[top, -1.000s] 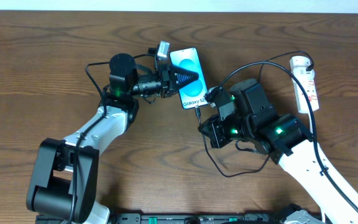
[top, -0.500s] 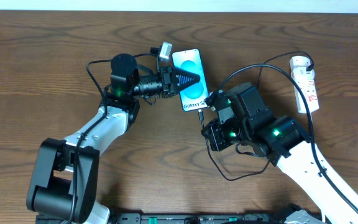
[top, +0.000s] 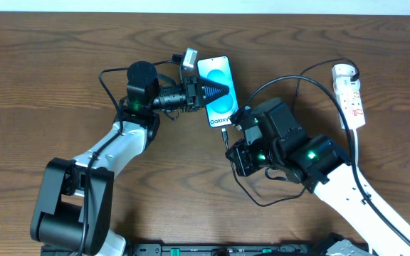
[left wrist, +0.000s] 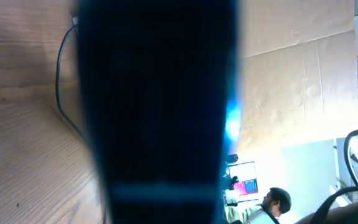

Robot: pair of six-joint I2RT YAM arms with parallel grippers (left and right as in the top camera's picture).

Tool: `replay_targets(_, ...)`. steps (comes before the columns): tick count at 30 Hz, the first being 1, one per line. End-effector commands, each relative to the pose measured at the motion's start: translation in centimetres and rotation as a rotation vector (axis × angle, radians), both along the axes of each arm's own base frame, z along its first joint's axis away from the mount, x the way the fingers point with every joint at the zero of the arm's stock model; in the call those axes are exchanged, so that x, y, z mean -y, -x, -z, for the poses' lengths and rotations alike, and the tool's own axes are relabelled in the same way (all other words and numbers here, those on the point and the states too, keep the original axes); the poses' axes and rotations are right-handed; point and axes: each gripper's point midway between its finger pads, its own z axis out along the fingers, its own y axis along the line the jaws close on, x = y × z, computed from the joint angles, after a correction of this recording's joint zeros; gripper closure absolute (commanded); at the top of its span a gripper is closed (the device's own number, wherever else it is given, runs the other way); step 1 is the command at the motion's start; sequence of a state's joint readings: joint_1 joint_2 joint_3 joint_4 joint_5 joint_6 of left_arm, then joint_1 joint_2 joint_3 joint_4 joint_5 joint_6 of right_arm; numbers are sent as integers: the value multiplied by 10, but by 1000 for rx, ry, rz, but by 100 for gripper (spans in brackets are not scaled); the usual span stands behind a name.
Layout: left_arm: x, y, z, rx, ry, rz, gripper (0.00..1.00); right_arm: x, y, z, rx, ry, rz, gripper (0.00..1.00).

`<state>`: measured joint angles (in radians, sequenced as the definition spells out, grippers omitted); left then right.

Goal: Plug charger to phone and switch on socket
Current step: 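Carry the USB-C plug with the right gripper to the phone's bottom port, then align the plug with the port while the left gripper holds the phone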

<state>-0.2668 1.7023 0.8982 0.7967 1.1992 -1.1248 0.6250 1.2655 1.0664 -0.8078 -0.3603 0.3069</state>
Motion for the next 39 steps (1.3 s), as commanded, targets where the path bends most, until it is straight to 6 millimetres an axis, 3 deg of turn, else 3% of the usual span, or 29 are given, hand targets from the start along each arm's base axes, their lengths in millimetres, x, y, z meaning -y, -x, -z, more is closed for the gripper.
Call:
replay_targets(1, 2, 1, -11, 52, 9, 24, 93, 4, -4, 1, 2, 26, 58, 99)
replay_targets(39, 3, 2, -11, 68, 7, 28, 92, 1, -8, -2, 19, 8, 62, 99)
